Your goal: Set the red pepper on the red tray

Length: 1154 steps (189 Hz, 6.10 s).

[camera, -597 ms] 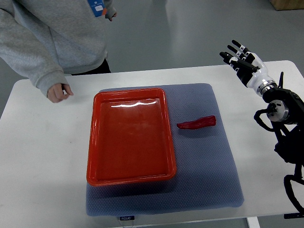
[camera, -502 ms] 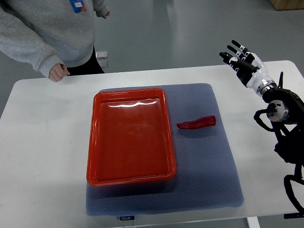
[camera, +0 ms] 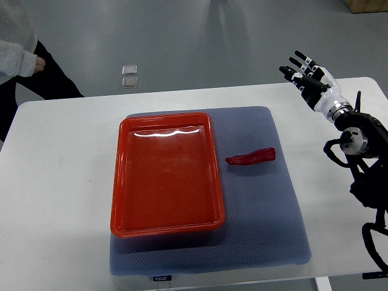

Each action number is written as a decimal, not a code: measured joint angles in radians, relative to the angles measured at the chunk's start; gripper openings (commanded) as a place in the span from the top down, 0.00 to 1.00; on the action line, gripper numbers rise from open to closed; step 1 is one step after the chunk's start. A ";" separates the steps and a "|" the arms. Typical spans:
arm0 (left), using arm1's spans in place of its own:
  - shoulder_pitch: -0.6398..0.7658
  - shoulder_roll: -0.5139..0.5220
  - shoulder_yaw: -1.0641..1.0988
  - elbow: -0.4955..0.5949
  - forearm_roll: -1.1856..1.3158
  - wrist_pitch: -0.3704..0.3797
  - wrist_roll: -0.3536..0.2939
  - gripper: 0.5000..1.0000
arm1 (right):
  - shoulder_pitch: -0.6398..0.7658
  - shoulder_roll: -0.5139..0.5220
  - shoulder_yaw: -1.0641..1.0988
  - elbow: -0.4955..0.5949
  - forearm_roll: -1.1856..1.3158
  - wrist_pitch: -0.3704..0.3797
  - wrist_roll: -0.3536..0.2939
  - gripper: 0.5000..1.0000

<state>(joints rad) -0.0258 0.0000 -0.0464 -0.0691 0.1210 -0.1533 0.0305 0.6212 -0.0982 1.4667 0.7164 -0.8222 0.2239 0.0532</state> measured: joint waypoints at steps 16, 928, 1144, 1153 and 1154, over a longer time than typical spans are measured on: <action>0.000 0.000 0.000 -0.002 0.001 -0.001 0.000 0.00 | 0.000 0.000 0.000 0.000 0.000 0.001 0.000 0.17; 0.001 0.000 0.000 -0.001 0.002 -0.002 0.001 0.00 | 0.483 -0.425 -1.667 0.426 -0.443 -0.292 0.051 0.88; 0.000 0.000 0.000 -0.002 0.002 -0.002 0.001 0.00 | 0.665 0.048 -1.703 0.205 -0.337 -0.334 0.054 0.99; 0.000 0.000 0.000 -0.002 0.002 -0.002 0.001 0.00 | 0.665 0.073 -1.713 0.190 -0.336 -0.333 0.054 0.98; 0.000 0.000 0.000 -0.002 0.002 -0.002 0.001 0.00 | 0.665 0.077 -1.715 0.187 -0.336 -0.333 0.054 0.98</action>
<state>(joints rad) -0.0254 0.0000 -0.0460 -0.0706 0.1227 -0.1551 0.0310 1.2861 -0.0212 -0.2486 0.9030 -1.1585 -0.1092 0.1074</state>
